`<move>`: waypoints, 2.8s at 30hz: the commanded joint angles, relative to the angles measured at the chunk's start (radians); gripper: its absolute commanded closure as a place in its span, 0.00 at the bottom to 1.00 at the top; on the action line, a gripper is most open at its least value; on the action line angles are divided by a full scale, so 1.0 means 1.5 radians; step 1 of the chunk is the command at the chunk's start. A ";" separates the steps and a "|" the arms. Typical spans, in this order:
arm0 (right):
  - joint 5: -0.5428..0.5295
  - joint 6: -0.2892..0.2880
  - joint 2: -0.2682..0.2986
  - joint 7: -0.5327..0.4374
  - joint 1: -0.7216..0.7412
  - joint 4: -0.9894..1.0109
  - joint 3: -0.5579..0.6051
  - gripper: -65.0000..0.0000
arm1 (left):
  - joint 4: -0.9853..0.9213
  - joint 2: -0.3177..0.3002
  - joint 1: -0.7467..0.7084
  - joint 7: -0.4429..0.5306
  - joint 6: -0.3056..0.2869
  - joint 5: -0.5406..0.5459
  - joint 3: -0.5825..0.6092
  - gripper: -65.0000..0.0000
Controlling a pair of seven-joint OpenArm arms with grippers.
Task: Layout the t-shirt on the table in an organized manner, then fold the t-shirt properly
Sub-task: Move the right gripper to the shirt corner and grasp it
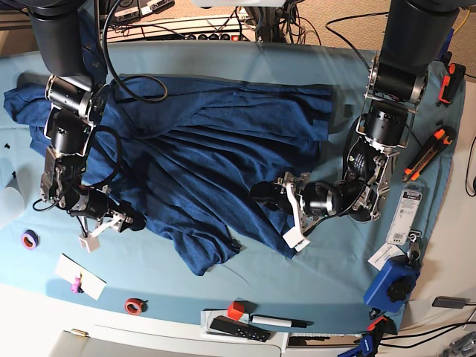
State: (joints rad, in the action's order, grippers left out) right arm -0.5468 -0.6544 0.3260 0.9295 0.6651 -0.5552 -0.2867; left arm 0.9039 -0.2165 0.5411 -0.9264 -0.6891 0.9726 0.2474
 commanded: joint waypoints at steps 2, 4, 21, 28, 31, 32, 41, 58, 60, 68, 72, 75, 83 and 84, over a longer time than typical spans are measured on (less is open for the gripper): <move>-0.004 -0.001 0.011 -0.027 0.021 -0.008 -0.002 0.70 | 0.011 -0.002 0.022 0.011 -0.006 0.017 -0.003 0.55; 0.000 -0.002 0.012 -0.026 0.022 -0.008 -0.002 0.94 | 0.011 -0.002 0.022 0.011 -0.006 0.017 -0.003 0.55; 0.087 0.016 0.056 -0.087 0.136 -0.010 -0.002 1.00 | 0.011 -0.001 0.022 0.011 -0.006 0.017 -0.003 0.55; 0.117 0.016 0.069 -0.124 0.198 -0.010 -0.002 1.00 | 0.011 -0.002 0.021 0.011 -0.006 0.017 -0.003 0.55; 0.136 0.016 0.071 -0.129 0.217 -0.010 -0.002 1.00 | 0.011 -0.002 0.021 0.011 -0.006 0.017 -0.003 0.55; 0.144 0.017 0.072 -0.132 0.221 -0.010 -0.002 1.00 | 0.011 -0.002 0.021 0.011 -0.006 0.017 -0.003 0.55; 0.233 0.140 0.093 -0.130 0.229 -0.010 -0.002 1.00 | 0.011 -0.002 0.020 0.011 -0.006 0.014 -0.003 0.55; 0.258 0.177 0.136 -0.121 0.229 -0.010 -0.002 1.00 | 0.011 -0.002 0.007 0.072 -0.006 -0.041 -0.003 0.55; 0.258 0.177 0.134 -0.122 0.229 -0.010 -0.002 0.86 | 0.011 0.000 0.006 0.097 -0.006 -0.084 -0.003 0.55; 0.258 0.177 0.132 -0.122 0.229 -0.010 -0.002 0.67 | 0.011 0.002 0.011 0.200 0.044 -0.257 -0.003 0.55; 0.258 0.177 0.132 -0.122 0.229 -0.010 -0.002 0.67 | 0.011 0.002 0.016 0.199 0.046 -0.265 -0.003 0.55; 0.258 0.177 0.132 -0.120 0.228 -0.010 -0.002 0.67 | 0.011 0.002 0.016 0.199 0.046 -0.265 -0.003 0.55; 0.130 0.091 0.129 -0.085 0.172 -0.010 -0.002 0.68 | 0.011 0.004 0.004 0.185 0.042 -0.257 -0.003 0.76; 0.116 0.078 0.127 -0.084 0.157 -0.010 -0.002 0.68 | 0.011 0.004 0.003 0.185 0.040 -0.257 -0.003 0.81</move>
State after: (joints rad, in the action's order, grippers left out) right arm -0.3534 -0.5282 0.5003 0.8192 0.8665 -0.5552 -0.2874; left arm 0.9043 -0.2111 0.5209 -0.6537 -0.6228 0.5793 0.2474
